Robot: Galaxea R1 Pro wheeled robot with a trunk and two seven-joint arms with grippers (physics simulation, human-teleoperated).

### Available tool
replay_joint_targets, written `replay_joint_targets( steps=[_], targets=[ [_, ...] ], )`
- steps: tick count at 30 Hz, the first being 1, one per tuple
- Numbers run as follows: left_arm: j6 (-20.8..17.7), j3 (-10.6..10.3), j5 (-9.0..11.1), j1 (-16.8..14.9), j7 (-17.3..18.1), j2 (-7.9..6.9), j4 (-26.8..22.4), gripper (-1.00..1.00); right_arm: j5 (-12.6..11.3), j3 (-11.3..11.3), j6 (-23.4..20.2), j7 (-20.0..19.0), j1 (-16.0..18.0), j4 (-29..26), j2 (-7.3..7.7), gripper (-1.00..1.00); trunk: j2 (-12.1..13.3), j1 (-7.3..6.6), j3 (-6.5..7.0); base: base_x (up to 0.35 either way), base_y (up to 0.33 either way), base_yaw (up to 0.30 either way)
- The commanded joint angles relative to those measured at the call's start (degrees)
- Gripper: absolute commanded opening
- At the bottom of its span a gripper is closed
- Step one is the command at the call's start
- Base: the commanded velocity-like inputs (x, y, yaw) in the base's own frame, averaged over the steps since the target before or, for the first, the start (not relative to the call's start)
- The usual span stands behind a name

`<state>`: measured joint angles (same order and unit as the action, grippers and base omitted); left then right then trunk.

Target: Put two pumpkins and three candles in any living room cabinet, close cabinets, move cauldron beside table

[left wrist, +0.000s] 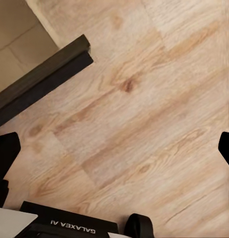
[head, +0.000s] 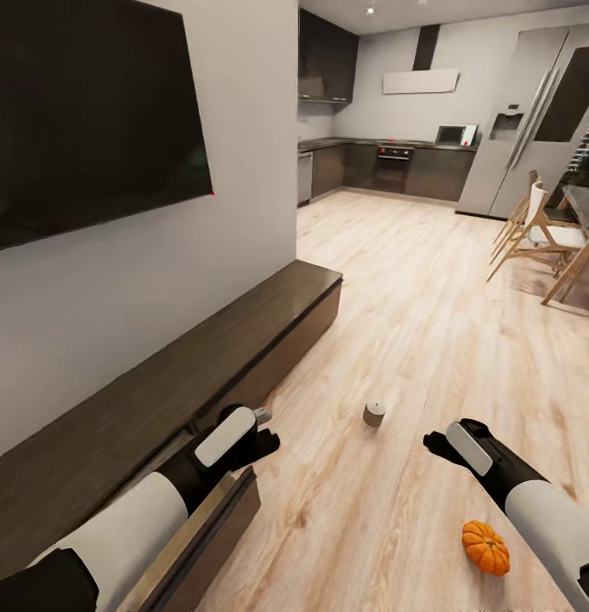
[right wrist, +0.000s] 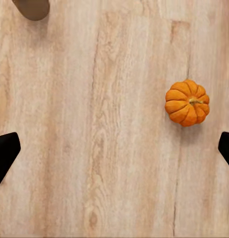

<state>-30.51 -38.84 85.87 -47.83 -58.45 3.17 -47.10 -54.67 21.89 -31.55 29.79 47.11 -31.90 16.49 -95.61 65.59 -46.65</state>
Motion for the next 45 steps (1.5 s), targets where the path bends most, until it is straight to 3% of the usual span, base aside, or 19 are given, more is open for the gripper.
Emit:
replay_joint_targets(
  steps=[1,17,34,45],
  targets=[
    [0.0,0.0,0.0,0.0,0.0,-0.03,0.0,1.0,0.0,0.0,0.0,0.0,0.0,0.0,0.01,1.0,0.0,0.0,0.0,0.146,-0.276,-0.274],
    [0.0,-0.1,0.0,0.0,0.1,-0.18,0.3,1.0,-0.1,0.0,0.1,-0.1,0.0,0.6,-0.06,1.0,0.0,0.0,-0.55,0.263,-0.16,-0.256],
    [-0.1,-0.1,-0.1,0.0,0.1,-0.17,0.4,1.0,-0.1,0.2,1.3,-1.0,-0.1,0.8,-0.21,1.0,0.0,0.0,-0.54,0.323,-0.009,-0.018],
    [-0.1,-0.2,-0.1,0.0,0.1,-0.18,0.4,1.0,-0.1,0.2,2.0,-1.1,-0.1,0.8,-0.23,1.0,0.0,0.0,0.22,0.323,0.0,-0.164]
  ],
)
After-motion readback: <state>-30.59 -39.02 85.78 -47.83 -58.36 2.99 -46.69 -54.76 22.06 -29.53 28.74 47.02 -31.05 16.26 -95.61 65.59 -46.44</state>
